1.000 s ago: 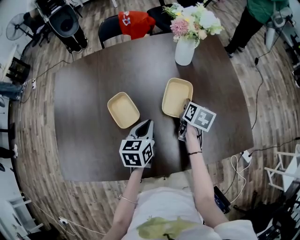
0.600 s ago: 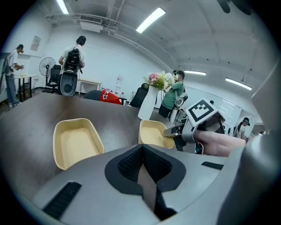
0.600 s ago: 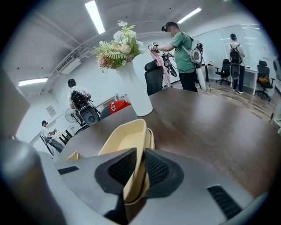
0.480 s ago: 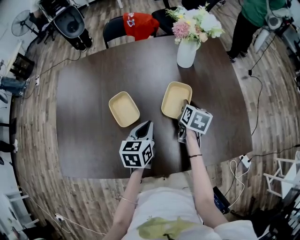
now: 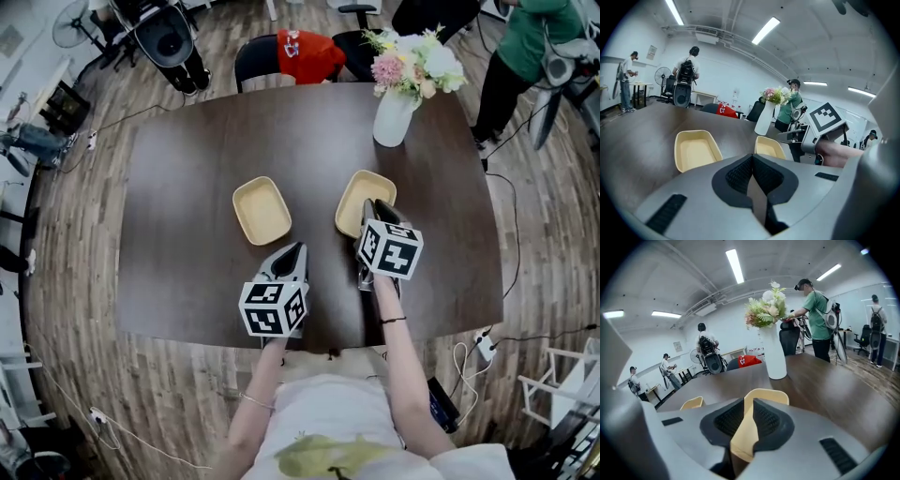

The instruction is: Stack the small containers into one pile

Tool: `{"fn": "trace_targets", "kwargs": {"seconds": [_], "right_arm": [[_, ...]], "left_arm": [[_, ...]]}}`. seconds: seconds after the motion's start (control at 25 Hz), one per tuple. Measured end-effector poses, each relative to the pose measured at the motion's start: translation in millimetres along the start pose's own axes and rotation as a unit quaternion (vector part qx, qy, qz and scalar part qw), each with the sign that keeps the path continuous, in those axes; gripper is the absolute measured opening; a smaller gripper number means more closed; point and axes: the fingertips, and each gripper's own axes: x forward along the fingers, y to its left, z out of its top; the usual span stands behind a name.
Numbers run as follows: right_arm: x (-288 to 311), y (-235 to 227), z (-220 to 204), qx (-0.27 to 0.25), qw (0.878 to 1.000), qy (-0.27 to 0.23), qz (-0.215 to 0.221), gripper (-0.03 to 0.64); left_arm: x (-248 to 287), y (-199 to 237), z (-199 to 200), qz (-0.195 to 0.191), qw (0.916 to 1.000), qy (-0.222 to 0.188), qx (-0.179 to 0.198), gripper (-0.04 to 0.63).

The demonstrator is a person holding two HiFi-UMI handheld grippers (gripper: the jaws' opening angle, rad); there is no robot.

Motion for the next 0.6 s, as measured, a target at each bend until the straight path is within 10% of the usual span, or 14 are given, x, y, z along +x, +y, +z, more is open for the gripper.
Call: {"fn": "trace_targets", "kwargs": {"seconds": [0.6], "right_arm": [[18.5, 129.5, -15.7, -0.064, 0.985, 0.023, 0.159, 0.023]], "left_arm": [[-40.0, 79.9, 1.8, 0.046, 0.9983, -0.007, -0.036, 0.025]]}}
